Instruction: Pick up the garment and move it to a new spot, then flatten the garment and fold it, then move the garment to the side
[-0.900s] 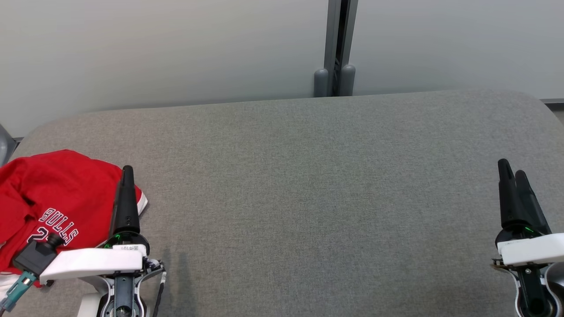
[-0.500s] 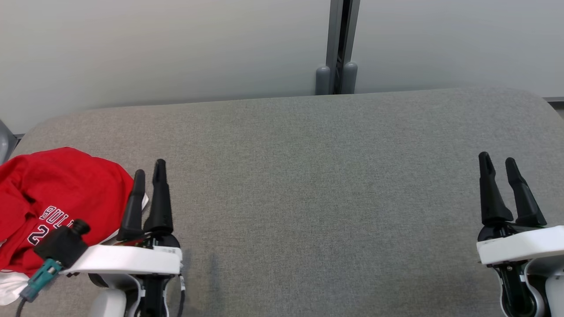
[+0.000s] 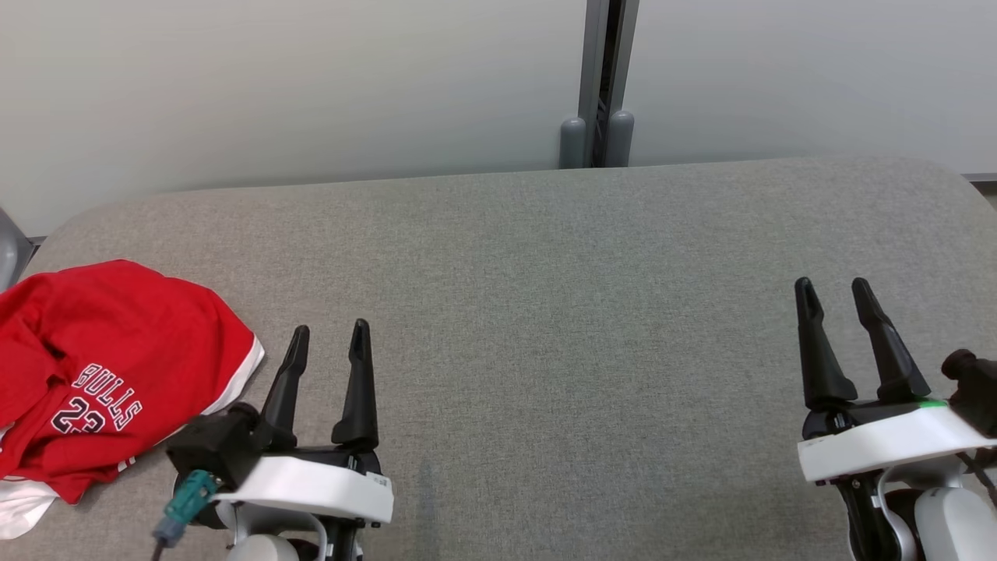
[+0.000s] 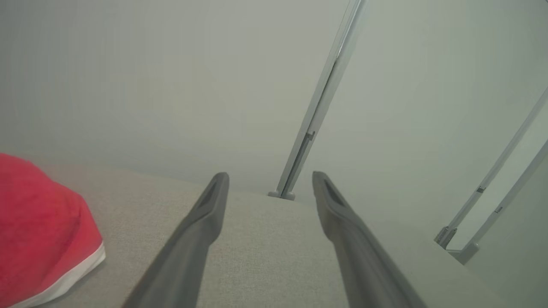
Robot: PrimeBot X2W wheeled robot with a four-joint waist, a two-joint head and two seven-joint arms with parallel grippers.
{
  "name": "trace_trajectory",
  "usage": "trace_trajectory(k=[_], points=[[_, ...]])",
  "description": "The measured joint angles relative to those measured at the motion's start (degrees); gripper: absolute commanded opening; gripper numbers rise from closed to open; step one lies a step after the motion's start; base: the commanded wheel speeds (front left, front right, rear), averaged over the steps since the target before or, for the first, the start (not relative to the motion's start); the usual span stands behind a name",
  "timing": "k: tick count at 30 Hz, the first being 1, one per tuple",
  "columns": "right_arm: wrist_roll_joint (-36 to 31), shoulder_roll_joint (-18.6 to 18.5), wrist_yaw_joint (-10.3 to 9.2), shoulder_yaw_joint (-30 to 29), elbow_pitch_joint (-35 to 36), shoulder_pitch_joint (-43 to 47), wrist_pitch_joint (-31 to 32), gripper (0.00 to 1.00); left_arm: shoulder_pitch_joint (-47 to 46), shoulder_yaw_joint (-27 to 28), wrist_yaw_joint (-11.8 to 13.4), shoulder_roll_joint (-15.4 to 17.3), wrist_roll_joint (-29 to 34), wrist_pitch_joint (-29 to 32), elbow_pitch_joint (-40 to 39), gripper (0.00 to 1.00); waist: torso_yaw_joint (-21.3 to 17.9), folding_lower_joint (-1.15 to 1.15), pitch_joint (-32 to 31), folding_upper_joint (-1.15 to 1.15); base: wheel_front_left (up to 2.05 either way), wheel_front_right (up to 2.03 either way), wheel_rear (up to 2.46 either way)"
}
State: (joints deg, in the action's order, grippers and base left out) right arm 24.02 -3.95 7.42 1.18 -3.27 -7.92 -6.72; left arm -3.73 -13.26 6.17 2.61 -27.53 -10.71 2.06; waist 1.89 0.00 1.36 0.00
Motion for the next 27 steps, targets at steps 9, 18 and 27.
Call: trace_trajectory(k=[9, 18, 27], points=[[-4.8, 0.8, 0.01, 0.5, -1.5, 0.6, -1.5, 1.0, 0.5, -3.0, 3.8, 0.8, 5.9, -0.7, 1.5, 1.0, 0.1, 0.0, -0.2, 0.0, 0.0, 0.0, 0.0], [-9.4, 1.3, 0.01, 1.4, -2.6, 0.9, -3.0, 1.0, 0.9, -3.9, 5.9, 1.4, 9.6, -1.5, 1.2, 1.0, 0.2, 0.0, 0.0, 0.0, 0.0, 0.0, 0.0], [-13.8, 1.4, 0.01, 1.9, -3.4, 0.3, -4.5, 1.0, 1.0, -3.7, 6.5, 1.4, 13.5, -2.3, 2.3, 1.0, 0.2, 0.0, 0.7, 0.0, 0.0, 0.0, 0.0]])
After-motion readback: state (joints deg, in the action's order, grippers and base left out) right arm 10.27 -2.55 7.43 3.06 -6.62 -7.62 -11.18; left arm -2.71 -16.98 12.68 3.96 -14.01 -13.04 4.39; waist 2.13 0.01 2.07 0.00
